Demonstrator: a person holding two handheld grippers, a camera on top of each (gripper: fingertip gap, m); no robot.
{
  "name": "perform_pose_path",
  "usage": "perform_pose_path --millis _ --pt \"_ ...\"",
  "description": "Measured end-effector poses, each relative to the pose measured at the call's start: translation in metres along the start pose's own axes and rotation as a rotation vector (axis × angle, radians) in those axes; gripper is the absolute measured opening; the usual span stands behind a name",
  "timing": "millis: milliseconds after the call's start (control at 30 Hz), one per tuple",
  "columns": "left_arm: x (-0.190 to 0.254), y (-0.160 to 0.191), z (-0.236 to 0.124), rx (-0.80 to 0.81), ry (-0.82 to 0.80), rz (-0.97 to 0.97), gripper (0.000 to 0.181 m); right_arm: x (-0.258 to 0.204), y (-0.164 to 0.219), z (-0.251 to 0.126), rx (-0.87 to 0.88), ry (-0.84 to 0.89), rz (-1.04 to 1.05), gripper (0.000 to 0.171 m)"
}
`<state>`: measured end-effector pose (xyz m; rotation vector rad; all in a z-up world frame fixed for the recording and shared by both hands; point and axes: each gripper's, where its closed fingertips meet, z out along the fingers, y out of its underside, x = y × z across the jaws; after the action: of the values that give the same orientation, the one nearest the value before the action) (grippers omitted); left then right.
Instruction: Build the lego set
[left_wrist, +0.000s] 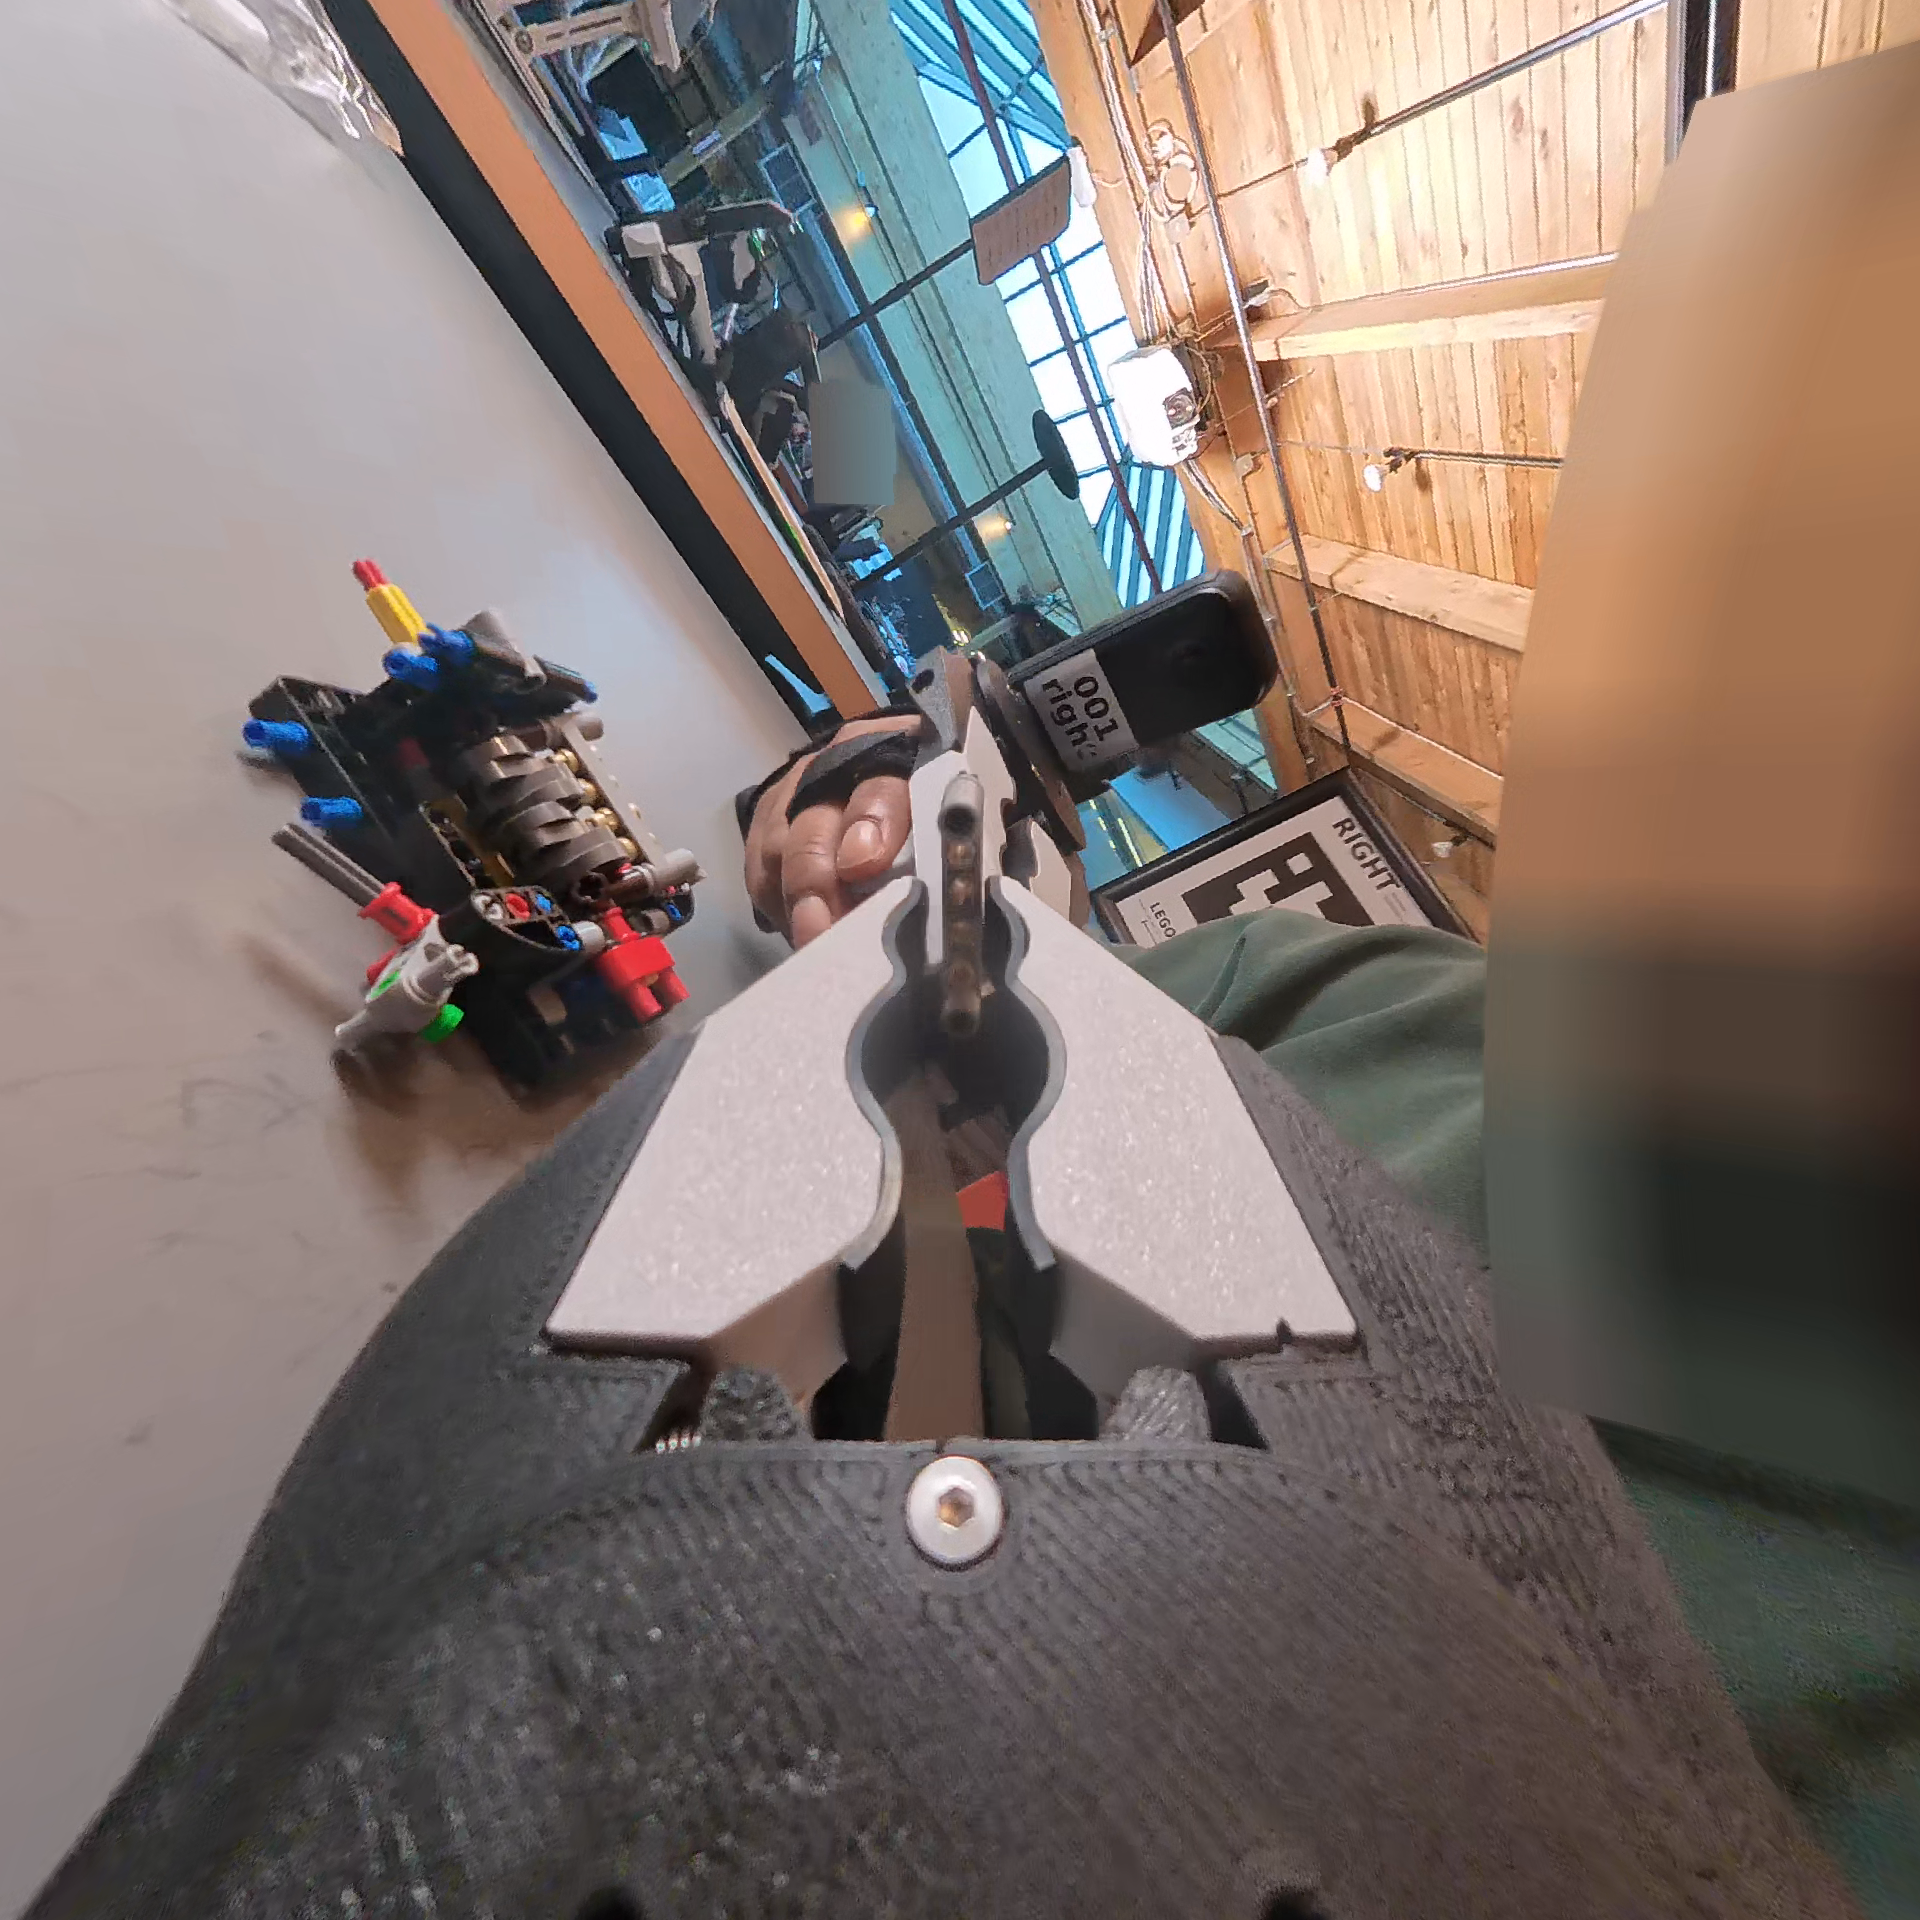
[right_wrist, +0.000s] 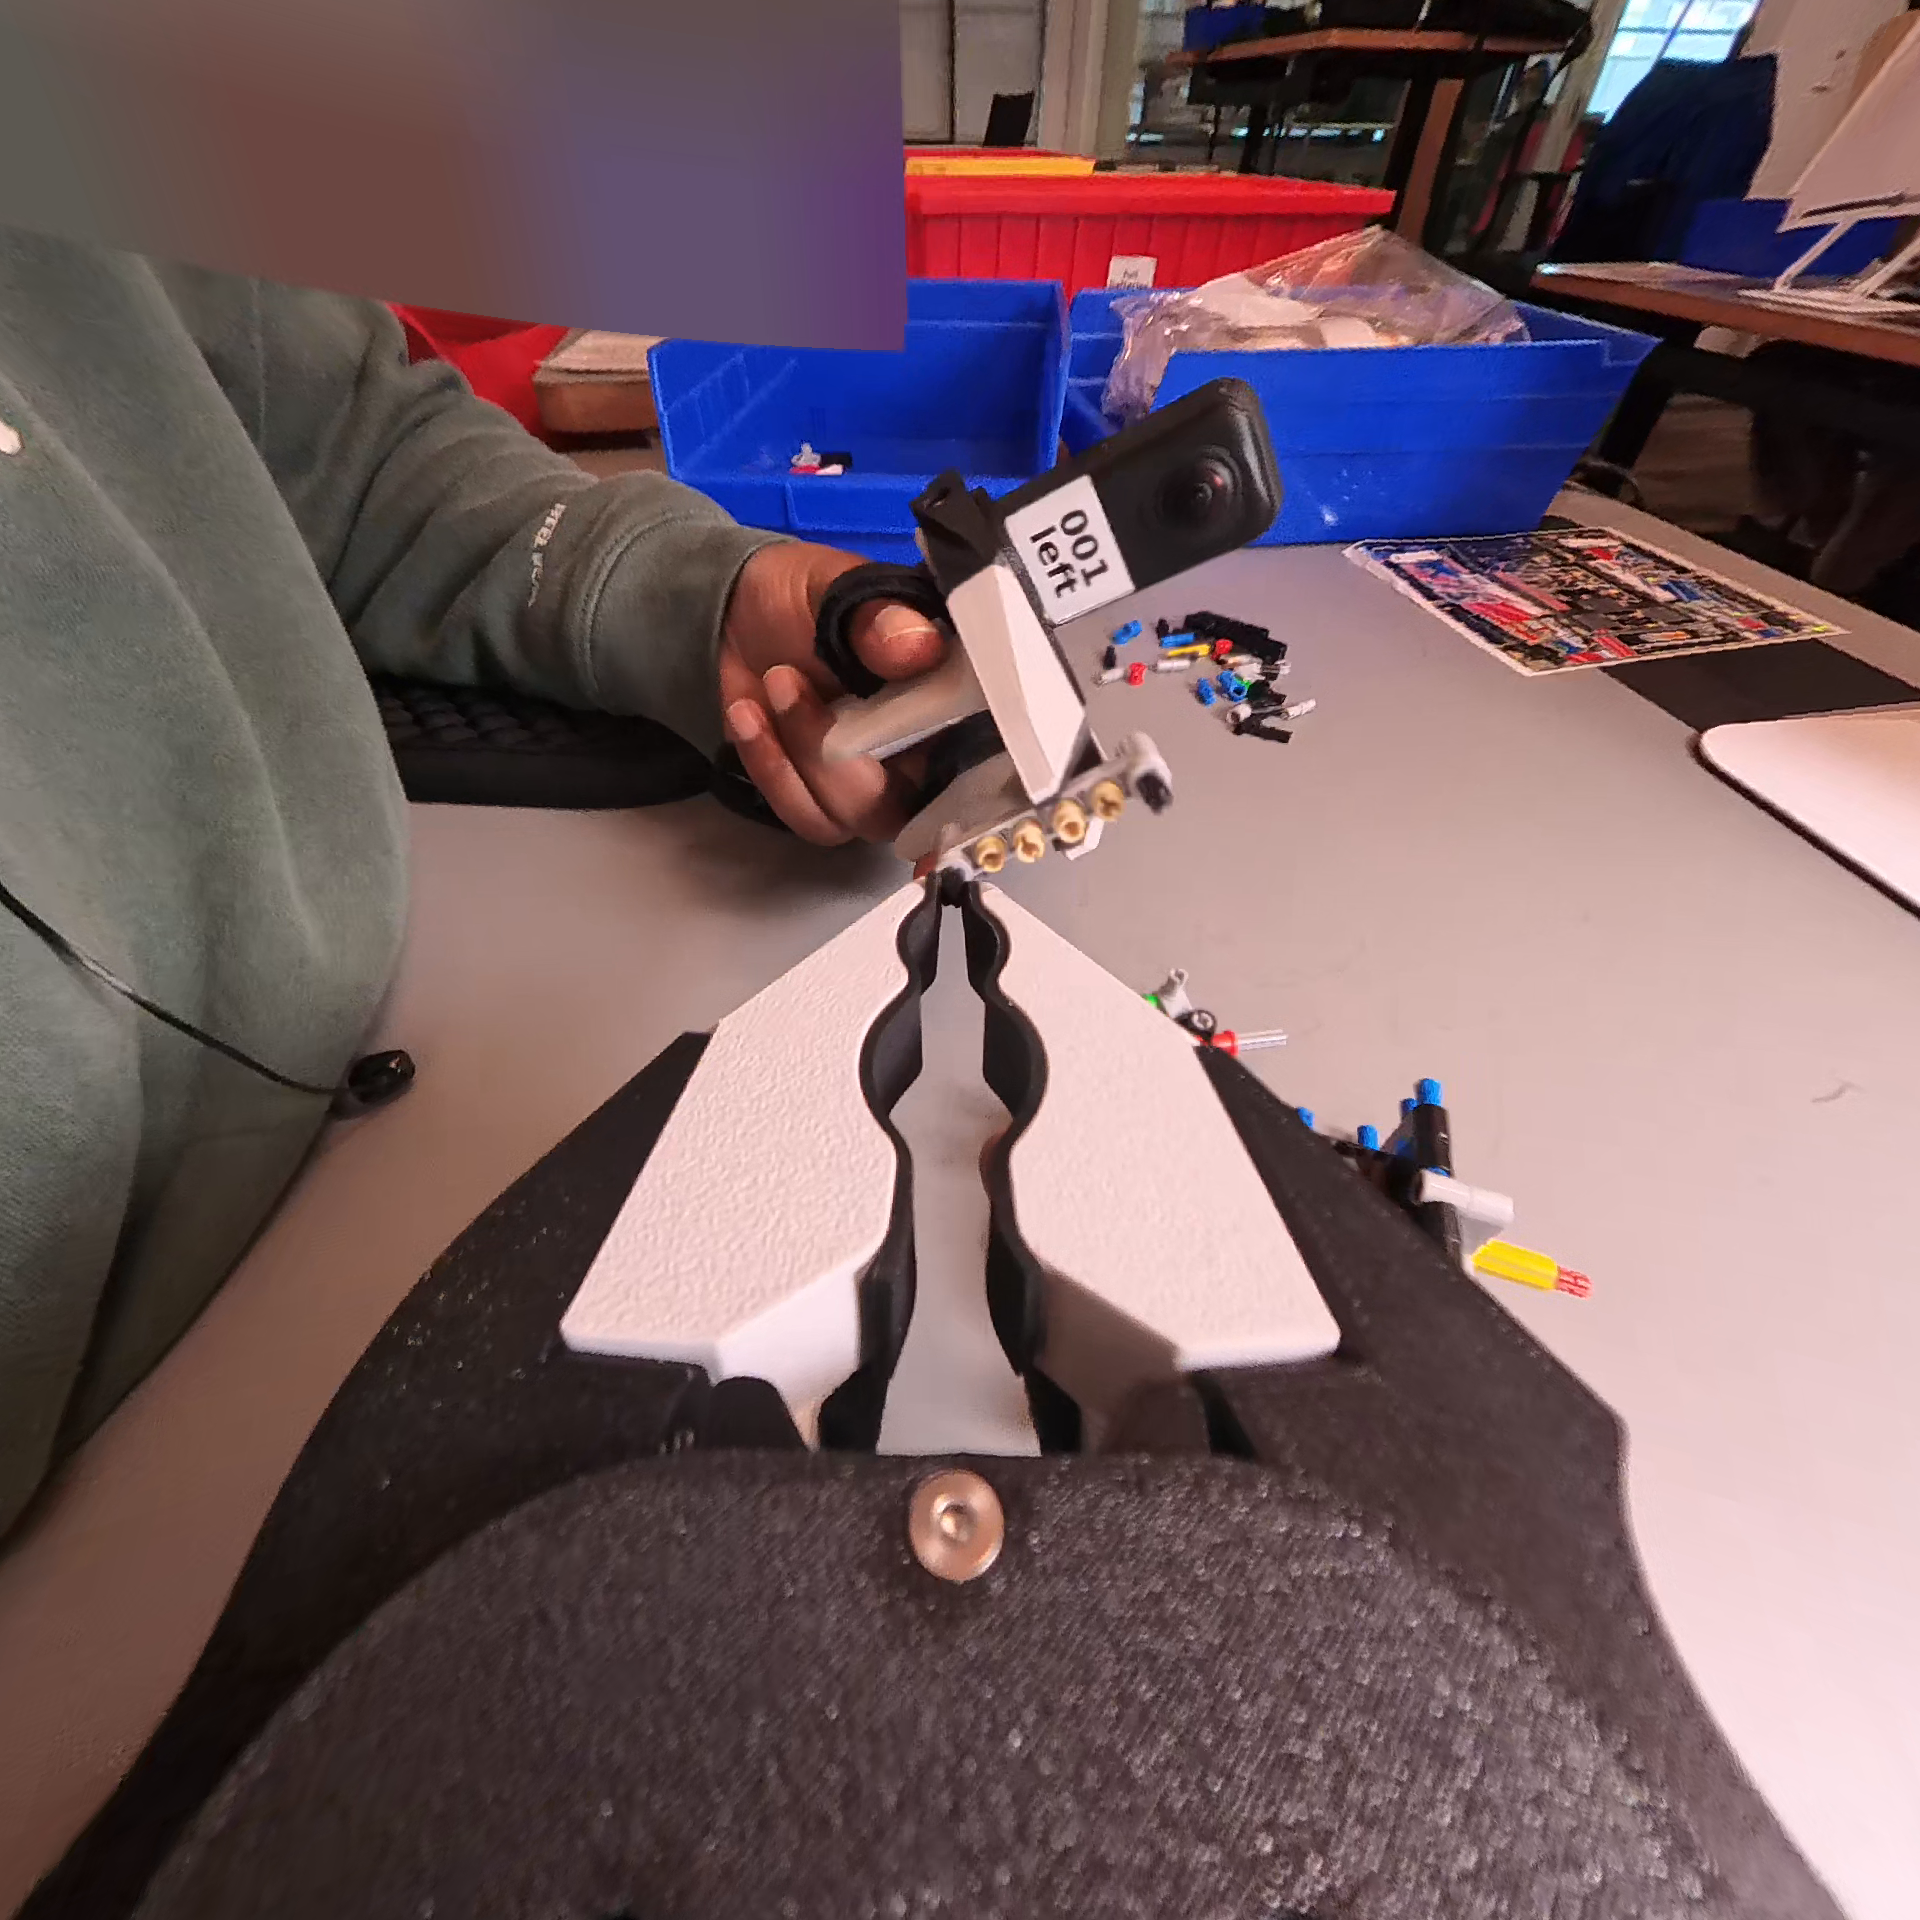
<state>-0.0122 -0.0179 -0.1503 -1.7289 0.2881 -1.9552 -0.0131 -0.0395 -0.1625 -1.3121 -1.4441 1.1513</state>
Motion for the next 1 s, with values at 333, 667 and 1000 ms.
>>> perform_pose_path --millis 333,667,1000 --pt "0.011 -0.001 -0.001 -0.049 -0.067 0.319 0.015 0.015 -0.017 -0.011 0.144 -0.005 0.182 0.003" --pt "0.009 0.003 0.004 -0.102 -0.254 0.745 0.009 0.014 -0.019 -0.011 0.164 -0.046 0.273 0.003" --pt "0.005 -0.003 0.007 -0.037 -0.142 0.344 0.008 0.015 -0.015 -0.007 0.126 0.017 0.169 0.003"
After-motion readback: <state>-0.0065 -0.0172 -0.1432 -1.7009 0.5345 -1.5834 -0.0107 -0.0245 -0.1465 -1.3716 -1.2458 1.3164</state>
